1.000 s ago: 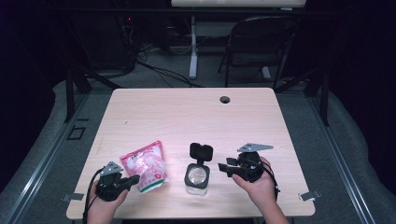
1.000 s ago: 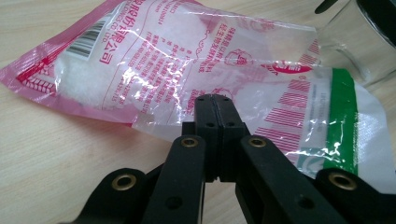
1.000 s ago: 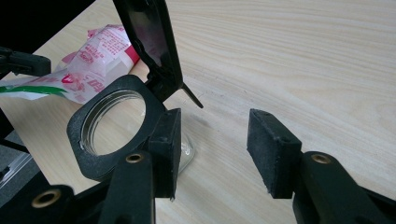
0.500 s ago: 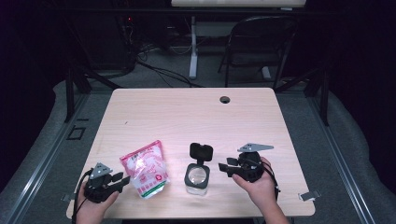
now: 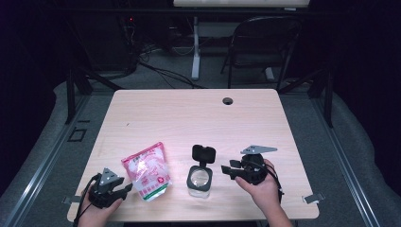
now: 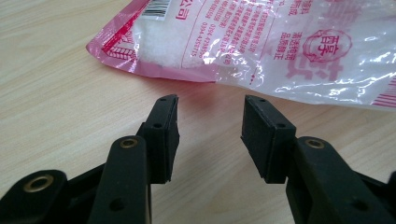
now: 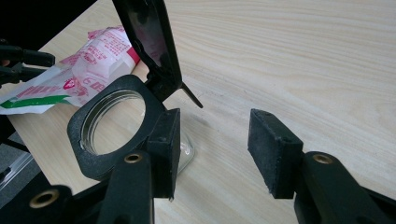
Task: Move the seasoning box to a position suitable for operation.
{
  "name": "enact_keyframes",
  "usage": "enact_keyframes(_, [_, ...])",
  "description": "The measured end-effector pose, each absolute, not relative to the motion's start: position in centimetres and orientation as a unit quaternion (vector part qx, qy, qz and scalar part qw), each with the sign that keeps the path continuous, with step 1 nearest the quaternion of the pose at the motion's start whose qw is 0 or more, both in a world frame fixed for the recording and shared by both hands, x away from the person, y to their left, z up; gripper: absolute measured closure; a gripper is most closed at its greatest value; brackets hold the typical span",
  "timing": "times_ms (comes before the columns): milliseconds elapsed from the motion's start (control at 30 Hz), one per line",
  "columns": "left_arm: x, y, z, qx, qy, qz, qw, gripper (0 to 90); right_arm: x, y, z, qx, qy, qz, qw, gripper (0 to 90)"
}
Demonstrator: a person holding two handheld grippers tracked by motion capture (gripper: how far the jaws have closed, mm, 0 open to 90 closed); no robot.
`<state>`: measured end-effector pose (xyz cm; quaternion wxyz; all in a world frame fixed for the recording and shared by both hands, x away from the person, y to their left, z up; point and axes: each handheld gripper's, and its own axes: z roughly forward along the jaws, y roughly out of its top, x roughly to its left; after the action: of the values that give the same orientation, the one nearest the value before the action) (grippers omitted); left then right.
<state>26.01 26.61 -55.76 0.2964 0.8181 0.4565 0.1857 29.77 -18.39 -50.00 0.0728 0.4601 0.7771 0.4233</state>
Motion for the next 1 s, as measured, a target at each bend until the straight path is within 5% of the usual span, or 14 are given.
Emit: enact_keyframes(1000, [27.2, 22.5, -55.7, 0.865, 0.344, 0.267, 0.250, 48.7, 29.7, -18.2, -50.2, 0.462, 0.774, 0.426, 0.074, 54.1])
